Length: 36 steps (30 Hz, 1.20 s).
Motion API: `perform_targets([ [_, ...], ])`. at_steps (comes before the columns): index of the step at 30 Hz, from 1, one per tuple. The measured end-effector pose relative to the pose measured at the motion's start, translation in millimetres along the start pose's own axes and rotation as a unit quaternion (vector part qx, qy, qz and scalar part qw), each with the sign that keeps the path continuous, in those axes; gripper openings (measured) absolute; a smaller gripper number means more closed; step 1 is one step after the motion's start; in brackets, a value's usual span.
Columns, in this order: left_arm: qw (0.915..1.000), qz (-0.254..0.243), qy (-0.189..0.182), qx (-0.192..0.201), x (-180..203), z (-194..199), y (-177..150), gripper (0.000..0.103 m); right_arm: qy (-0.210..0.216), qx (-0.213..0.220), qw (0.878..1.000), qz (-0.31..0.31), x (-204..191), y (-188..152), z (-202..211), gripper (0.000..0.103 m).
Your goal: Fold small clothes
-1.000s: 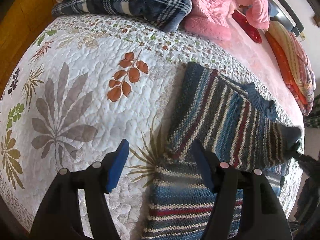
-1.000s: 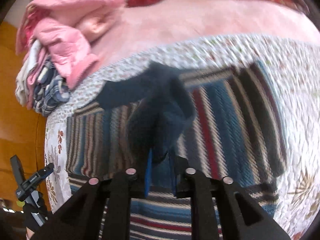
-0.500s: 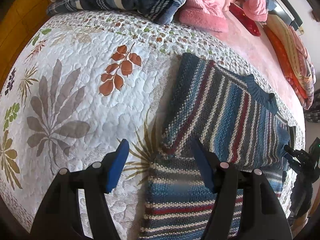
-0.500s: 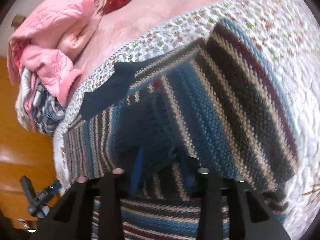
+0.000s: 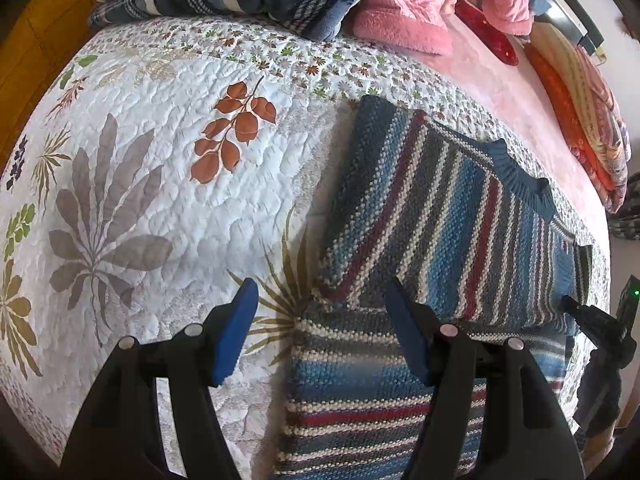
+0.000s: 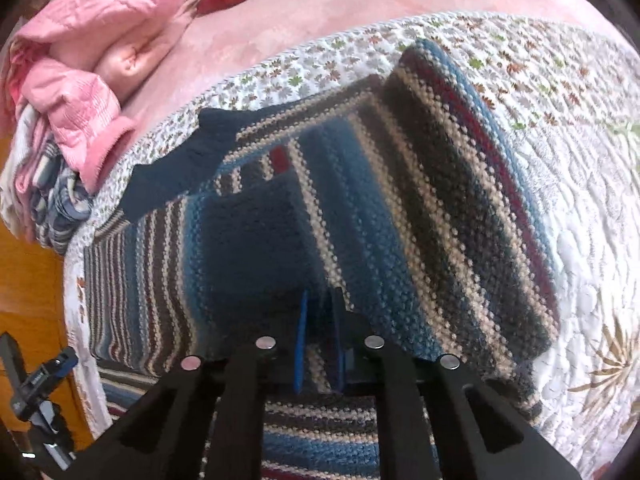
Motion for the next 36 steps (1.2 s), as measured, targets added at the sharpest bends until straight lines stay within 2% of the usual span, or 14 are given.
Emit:
perform_targets([
  [2, 1.0000, 0.001, -0.002, -0.002, 1, 3, -3, 0.065, -0.005, 0.002, 1.000, 0.005, -2, -4, 10, 0.022],
  [5, 1.0000, -0.008, -0.005, -0.004, 6, 13, -13, 0.065, 0.006, 0.011, 1.000, 0.019, -1, -19, 39, 0.024],
  [8, 0.9995, -0.030, 0.006, -0.007, 16, 31, -32, 0.068, 0.018, 0.015, 0.999, 0.037, 3, -44, 78, 0.041],
  [11, 0.9984, -0.054, 0.008, -0.011, 29, 50, -65, 0.073, 0.005, 0.016, 0.998, 0.062, 10, -74, 113, 0.052],
  [13, 0.9972, -0.068, 0.006, -0.030, 36, 56, -94, 0.073, 0.009, 0.016, 0.998, 0.064, 21, -98, 130, 0.058],
  [17, 0.9963, -0.062, -0.026, -0.053, 40, 69, -154, 0.075, 0.010, 0.014, 0.999, 0.051, 47, -145, 142, 0.059],
  [21, 0.9959, -0.048, -0.004, -0.076, 24, 70, -212, 0.076, -0.008, -0.001, 0.999, 0.047, 70, -186, 141, 0.059],
  [24, 0.9948, -0.025, 0.007, -0.098, 11, 65, -241, 0.077, -0.021, -0.027, 0.999, 0.038, 89, -220, 135, 0.060],
  [28, 0.9913, 0.002, 0.016, -0.131, -4, 56, -270, 0.077, -0.034, -0.052, 0.998, 0.015, 106, -248, 129, 0.060],
  [30, 0.9904, 0.011, 0.015, -0.137, -7, 54, -279, 0.077, -0.047, -0.064, 0.997, 0.013, 111, -258, 127, 0.063],
  [36, 0.9858, 0.013, 0.014, -0.167, -6, 36, -298, 0.077, -0.046, -0.116, 0.992, 0.003, 113, -291, 105, 0.063],
])
Point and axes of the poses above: each gripper's, at about its wrist camera, not at the fingertips, and z roughly against the way its jaws point, x to its right, y to its top, the point moved 4 cm from there along -z, roughly the way its jaws point, and after that the axes turned 4 degrees about -z, right-handed, at the moved point
